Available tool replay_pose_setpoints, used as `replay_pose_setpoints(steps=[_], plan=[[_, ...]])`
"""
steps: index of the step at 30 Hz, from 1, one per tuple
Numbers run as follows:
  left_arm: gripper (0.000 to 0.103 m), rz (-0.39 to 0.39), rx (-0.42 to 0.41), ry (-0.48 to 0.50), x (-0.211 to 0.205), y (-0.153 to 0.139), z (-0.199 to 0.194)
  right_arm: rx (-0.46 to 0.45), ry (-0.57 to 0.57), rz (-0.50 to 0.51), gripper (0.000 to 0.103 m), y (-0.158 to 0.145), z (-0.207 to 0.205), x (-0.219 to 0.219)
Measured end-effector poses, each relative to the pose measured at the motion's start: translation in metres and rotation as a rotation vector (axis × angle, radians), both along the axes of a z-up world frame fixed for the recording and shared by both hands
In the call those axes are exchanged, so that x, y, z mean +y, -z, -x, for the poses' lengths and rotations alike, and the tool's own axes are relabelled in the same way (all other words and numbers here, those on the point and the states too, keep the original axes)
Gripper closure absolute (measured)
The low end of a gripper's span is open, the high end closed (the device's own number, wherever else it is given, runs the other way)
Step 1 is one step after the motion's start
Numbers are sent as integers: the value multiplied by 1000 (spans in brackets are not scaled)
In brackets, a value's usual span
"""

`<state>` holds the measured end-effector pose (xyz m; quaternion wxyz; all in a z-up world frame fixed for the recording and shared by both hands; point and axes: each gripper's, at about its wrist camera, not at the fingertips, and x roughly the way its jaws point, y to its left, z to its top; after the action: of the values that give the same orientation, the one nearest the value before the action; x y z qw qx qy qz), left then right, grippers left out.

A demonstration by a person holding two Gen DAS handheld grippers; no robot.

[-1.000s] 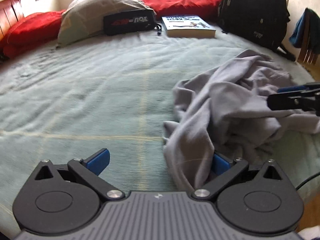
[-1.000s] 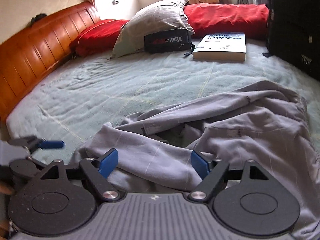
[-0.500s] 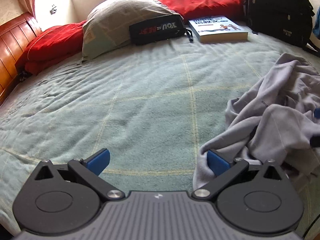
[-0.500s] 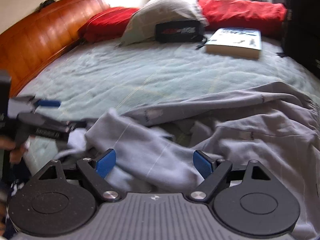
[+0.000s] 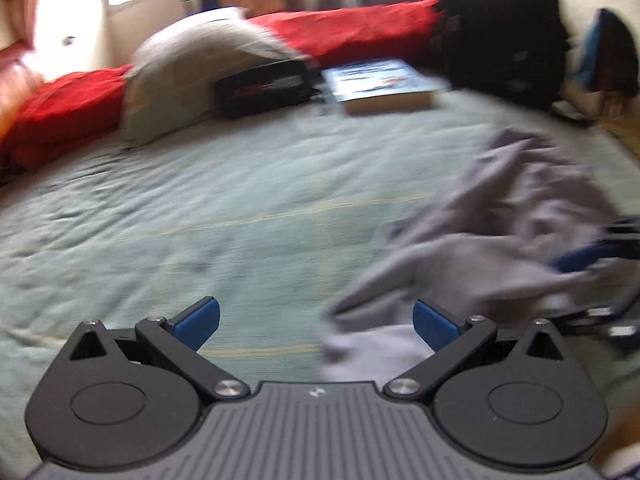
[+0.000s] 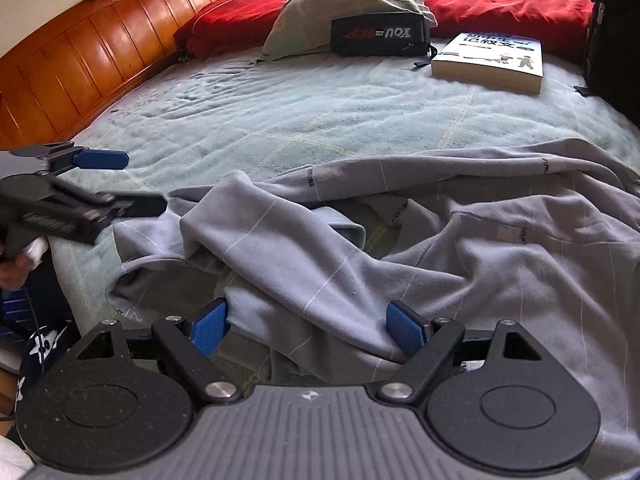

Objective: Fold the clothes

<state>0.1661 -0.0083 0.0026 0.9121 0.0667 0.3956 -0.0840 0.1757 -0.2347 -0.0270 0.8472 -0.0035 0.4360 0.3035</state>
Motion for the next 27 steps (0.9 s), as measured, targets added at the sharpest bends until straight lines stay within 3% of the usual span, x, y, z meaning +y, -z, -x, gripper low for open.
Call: replay_pose_setpoints(steps=[4,8,10,14,17,22,27], plan=[[1,-53,44,103,-26,8,11,-6,-4,-6,15,-1,0,1],[1,-264,53,49,-38,29,12,-14,11,-3,15,-1,1,-2],[1,-264,35,-8,-30,29,14,-17,16,-7,15,-1,2,-5],[1,-163,52,-96,-12,31,11,-16,21,-13,14,-1,3,-5],[0,-189,84,-100,-11,44,7,-15,13,-14,14,-2,2,0],[0,-226,-13,-207,4,35,9,-48,-13,-1,12,-11,7,7],[0,-208,-7,-239,24,36,5,-60,-6,1,10,-13,7,7]])
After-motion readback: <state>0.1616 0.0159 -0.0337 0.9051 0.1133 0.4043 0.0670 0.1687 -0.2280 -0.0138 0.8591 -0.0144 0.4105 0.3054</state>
